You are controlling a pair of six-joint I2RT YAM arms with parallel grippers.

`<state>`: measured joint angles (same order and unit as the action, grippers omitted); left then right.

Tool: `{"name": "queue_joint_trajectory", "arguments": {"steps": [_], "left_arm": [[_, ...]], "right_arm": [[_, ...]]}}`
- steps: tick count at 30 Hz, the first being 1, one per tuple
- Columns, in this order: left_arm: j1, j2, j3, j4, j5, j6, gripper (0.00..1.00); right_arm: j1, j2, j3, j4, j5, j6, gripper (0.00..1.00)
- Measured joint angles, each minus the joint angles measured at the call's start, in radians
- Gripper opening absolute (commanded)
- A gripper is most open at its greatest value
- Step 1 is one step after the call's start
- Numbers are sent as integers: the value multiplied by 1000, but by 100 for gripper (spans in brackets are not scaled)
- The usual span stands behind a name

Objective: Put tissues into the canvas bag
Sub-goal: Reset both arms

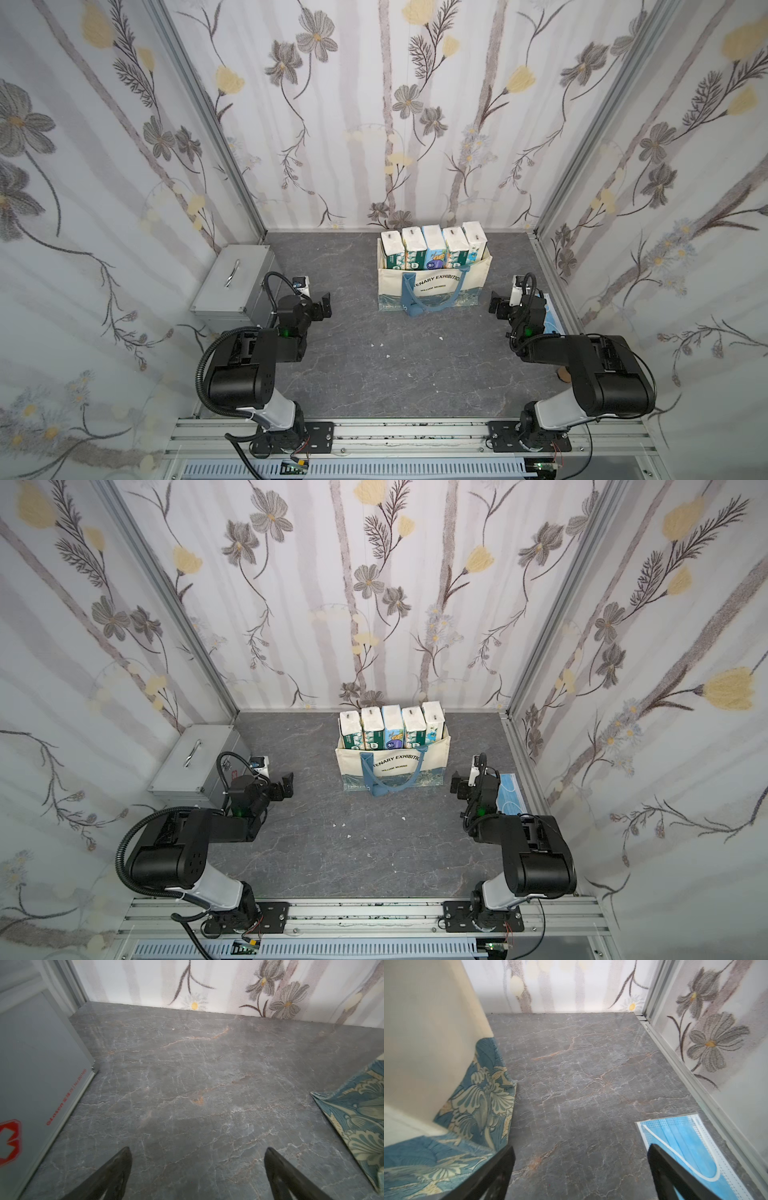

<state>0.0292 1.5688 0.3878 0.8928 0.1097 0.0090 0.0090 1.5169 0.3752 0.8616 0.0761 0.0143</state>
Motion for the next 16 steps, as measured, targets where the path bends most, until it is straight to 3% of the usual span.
{"name": "queue_joint_trajectory", "arguments": {"steps": [16], "left_arm": [[-9,0,5,-14,-47,-16,100]], "right_arm": [[-18,8,19,-34,-43,3,99]]}}
